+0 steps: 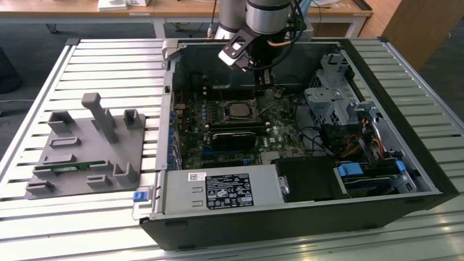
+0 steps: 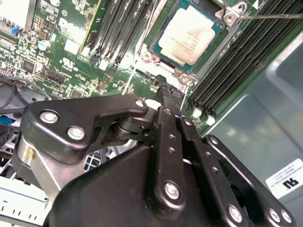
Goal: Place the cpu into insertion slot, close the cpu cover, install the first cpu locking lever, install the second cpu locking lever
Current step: 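Close the cpu cover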
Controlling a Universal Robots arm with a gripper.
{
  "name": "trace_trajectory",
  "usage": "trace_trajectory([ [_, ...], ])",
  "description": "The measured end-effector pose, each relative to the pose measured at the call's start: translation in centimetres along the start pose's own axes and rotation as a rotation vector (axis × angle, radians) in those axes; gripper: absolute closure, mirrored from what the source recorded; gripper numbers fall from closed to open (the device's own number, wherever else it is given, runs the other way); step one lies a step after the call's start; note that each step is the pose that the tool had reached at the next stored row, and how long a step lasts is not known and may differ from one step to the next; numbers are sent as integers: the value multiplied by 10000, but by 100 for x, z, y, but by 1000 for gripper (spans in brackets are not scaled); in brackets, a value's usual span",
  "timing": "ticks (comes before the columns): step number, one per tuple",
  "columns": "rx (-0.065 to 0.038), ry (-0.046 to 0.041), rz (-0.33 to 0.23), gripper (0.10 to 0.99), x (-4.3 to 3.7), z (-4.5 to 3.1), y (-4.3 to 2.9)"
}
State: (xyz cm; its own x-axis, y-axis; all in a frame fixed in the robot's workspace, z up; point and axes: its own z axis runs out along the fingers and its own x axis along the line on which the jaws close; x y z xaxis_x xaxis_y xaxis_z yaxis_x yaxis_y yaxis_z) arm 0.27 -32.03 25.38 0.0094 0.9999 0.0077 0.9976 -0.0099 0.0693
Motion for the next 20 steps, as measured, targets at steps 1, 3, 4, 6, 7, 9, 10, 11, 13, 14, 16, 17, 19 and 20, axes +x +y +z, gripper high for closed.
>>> trace_trajectory([
  [1, 0, 1, 0, 980, 0, -21, 3],
  [3, 0, 2, 0, 980, 1, -55, 7],
  [4, 0, 1, 1, 980, 0, -68, 8],
  [6, 0, 2, 0, 980, 1, -92, 10],
  [7, 0, 2, 0, 980, 1, -100, 11],
  [9, -1, 5, -2, 980, 1, -104, 20],
  [10, -1, 6, 0, 980, 1, -104, 23],
  [11, -1, 6, 0, 980, 1, -104, 28],
  [13, 0, 3, 0, 980, 1, -104, 45],
  [14, 1, 2, 0, 980, 1, -103, 58],
  [16, 1, 1, 0, 980, 1, -102, 87],
  [17, 1, 1, 1, 980, 1, -100, 97],
  [19, 1, 2, 0, 980, 2, -98, 123],
  [20, 1, 2, 0, 980, 2, -97, 134],
])
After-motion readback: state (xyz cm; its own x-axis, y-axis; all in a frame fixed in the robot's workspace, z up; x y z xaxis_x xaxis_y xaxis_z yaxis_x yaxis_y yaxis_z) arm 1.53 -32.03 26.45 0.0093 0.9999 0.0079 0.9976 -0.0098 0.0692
